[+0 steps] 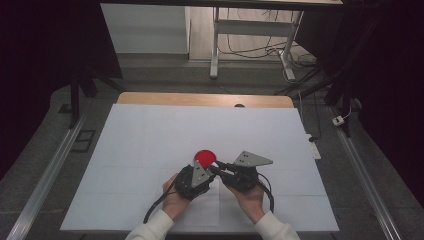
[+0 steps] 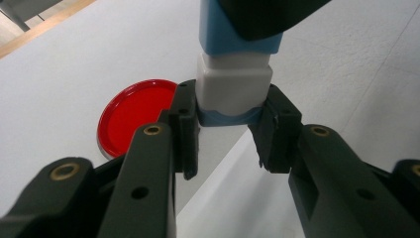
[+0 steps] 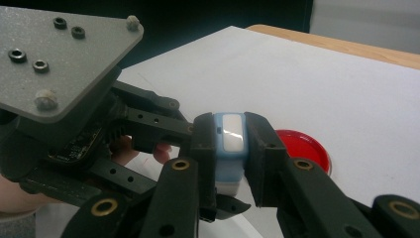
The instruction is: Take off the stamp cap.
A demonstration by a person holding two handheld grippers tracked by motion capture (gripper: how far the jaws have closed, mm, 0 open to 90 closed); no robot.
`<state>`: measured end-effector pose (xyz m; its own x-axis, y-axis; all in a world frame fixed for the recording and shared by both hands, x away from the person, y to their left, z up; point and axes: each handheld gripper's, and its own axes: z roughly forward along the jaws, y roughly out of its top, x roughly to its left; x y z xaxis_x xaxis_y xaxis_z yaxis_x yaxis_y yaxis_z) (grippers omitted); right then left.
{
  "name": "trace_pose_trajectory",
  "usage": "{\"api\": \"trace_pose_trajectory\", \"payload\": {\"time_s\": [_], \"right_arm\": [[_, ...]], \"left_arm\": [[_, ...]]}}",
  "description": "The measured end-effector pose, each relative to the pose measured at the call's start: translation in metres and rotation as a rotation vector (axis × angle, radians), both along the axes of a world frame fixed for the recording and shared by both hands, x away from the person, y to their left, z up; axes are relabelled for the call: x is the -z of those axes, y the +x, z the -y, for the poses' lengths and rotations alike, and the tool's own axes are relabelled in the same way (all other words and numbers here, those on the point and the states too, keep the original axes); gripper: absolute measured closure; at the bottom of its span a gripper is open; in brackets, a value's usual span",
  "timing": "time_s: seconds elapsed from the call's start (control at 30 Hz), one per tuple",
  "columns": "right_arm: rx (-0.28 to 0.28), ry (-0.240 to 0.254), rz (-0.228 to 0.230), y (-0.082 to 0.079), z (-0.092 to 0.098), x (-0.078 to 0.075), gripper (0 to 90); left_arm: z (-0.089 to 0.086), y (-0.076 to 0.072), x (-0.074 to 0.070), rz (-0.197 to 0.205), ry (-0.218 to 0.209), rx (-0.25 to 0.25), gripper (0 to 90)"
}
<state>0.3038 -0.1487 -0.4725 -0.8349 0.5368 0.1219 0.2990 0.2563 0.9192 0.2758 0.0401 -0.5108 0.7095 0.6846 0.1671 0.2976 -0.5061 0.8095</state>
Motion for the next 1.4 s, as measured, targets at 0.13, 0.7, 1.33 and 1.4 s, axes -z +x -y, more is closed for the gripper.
{"api": "trace_pose_trajectory", "payload": {"time_s": [0.13, 0.7, 1.33, 1.4], "right_arm": [[0.001, 0.004, -0.006, 0.0002, 0.0003, 0.0001, 74.8], [0.010, -0.006, -0.010, -0.0005, -0.0010, 0.0004, 75.0], [0.013, -0.011, -0.018, -0.0001, -0.0014, 0.0006, 75.0], [0.014, -0.010, -0.017, -0.0004, -0.0011, 0.0003, 75.0]], "left_arm": [[0.0002, -0.0004, 0.0008, 0.004, -0.002, -0.001, 64.7], [0.0001, -0.0006, 0.0038, 0.002, -0.010, 0.001, 65.0], [0.0006, -0.0012, 0.0050, 0.008, -0.004, 0.002, 65.2], [0.0004, -0.0012, 0.0047, 0.006, -0.008, 0.001, 65.2]]}}
